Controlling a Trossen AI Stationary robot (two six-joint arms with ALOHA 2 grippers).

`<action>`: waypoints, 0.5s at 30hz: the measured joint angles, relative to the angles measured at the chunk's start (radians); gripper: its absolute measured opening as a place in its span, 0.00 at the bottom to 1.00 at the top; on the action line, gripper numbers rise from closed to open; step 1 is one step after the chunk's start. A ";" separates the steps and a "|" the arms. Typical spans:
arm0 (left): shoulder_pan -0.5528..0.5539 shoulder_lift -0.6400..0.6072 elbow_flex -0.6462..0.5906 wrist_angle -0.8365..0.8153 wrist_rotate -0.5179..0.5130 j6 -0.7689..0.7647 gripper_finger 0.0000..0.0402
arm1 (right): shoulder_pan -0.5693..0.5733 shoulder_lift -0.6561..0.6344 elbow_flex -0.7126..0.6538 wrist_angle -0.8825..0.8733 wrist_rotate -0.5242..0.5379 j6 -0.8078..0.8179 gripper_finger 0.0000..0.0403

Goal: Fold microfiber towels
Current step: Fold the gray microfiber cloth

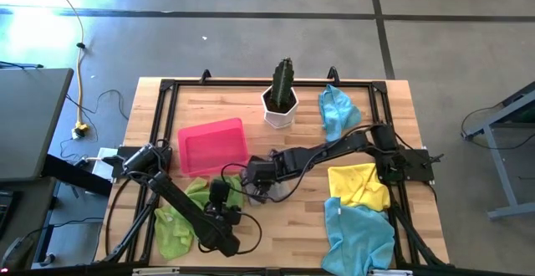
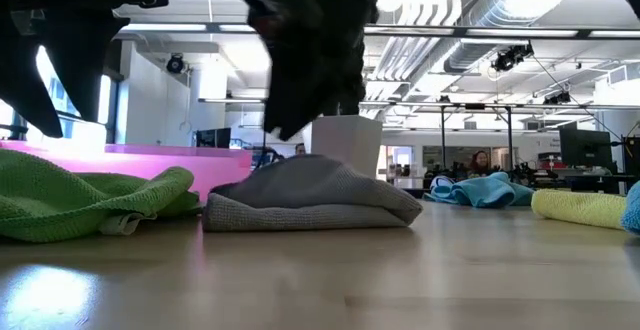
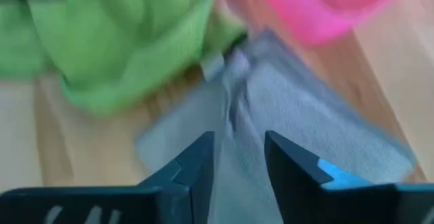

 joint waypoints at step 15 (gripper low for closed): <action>0.007 0.000 0.000 0.005 0.000 0.000 0.30 | 0.010 -0.020 -0.134 -0.167 0.115 0.055 0.30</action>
